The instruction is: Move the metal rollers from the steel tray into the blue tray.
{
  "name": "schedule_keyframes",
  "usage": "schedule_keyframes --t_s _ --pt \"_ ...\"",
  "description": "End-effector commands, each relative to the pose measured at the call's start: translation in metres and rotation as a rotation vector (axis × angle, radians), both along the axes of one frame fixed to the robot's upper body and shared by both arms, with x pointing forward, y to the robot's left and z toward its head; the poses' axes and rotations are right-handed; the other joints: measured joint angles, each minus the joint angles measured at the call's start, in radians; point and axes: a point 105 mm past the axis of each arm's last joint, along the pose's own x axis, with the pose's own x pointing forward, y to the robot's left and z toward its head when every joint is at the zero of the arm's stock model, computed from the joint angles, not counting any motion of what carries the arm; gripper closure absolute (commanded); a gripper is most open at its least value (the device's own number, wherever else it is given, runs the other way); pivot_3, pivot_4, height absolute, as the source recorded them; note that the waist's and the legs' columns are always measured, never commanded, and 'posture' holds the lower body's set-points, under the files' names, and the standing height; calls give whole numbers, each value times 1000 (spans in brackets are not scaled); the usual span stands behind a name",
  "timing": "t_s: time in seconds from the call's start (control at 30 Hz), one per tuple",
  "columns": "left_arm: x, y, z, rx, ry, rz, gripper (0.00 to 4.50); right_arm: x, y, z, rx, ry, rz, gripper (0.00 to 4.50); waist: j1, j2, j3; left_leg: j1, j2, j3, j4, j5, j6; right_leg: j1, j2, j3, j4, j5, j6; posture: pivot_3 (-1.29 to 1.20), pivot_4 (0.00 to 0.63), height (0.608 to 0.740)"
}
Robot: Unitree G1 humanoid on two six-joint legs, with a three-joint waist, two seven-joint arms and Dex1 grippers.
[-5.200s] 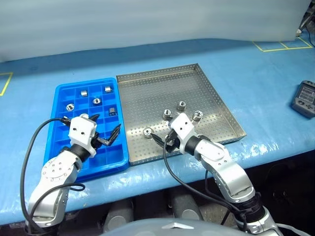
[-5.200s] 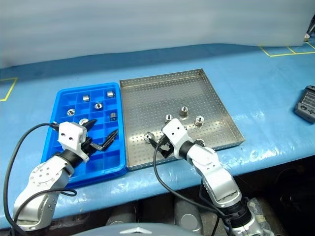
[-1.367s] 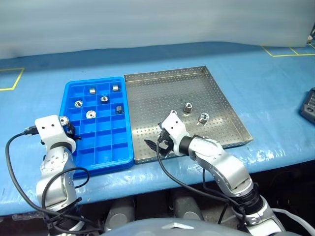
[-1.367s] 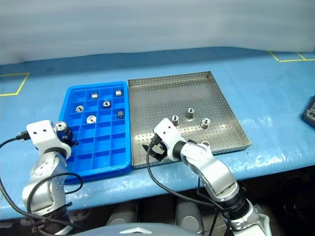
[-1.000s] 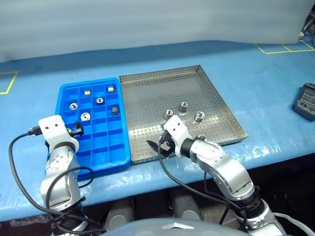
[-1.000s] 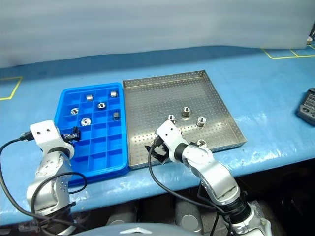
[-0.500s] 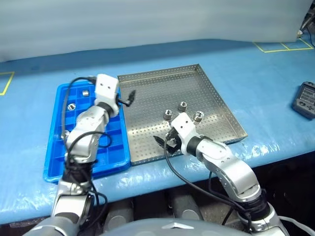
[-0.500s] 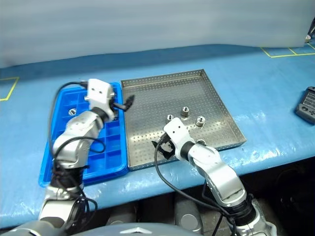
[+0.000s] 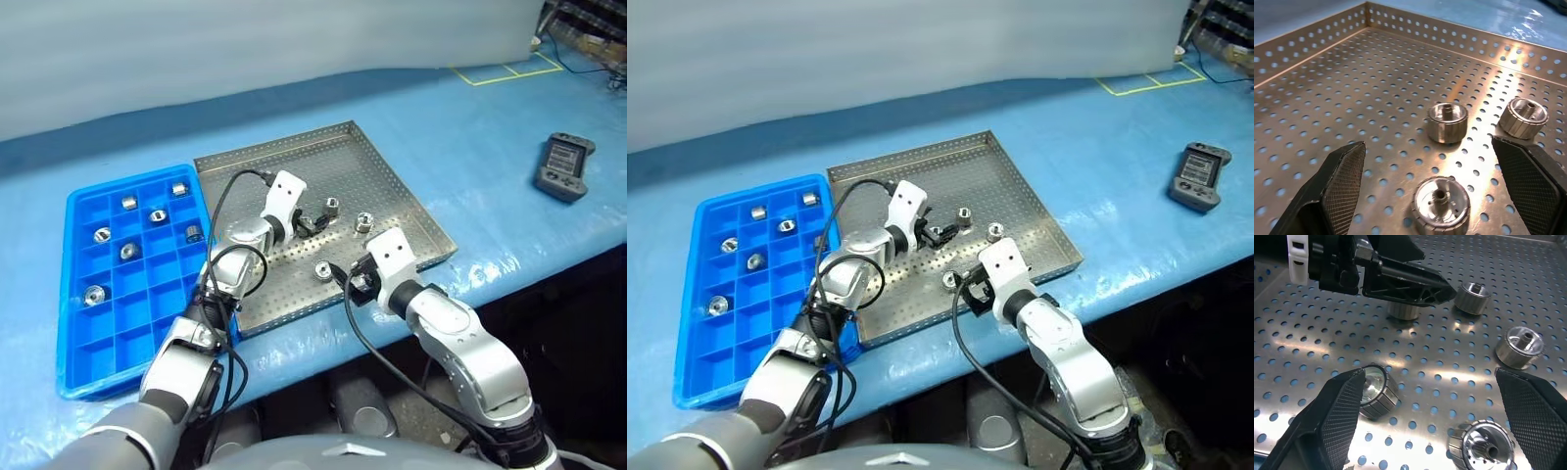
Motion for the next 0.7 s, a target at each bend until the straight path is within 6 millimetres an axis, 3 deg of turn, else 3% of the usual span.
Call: schedule_keyframes --t_s 0.03,0.13,0.37,0.57,0.7 --pt "2 0 -3 61 -13 9 26 0 0 15 18 -61 -10 0 -22 0 0 -1 0 0 0 0 0 0 0 0 0 0 0 -372 150 740" --pt "3 10 -11 109 3 68 639 1 0 15 20 -62 -11 0 -47 0 0 -1 0 1 -1 0 0 0 0 1 0 0 0 -356 150 740" --pt "0 38 -17 141 9 190 2753 4 7 14 29 -54 22 0 -56 0 0 0 0 1 -2 0 0 1 0 1 1 0 1 -298 150 740" --pt "-8 50 -19 122 23 243 2754 9 16 15 33 -53 71 0 -40 0 0 1 0 1 -2 0 0 1 0 2 1 0 1 -247 150 740" --pt "-10 52 -5 51 -22 265 2754 11 21 14 34 -51 97 0 -18 0 0 2 0 1 -2 0 0 0 0 2 1 0 1 -229 150 740"
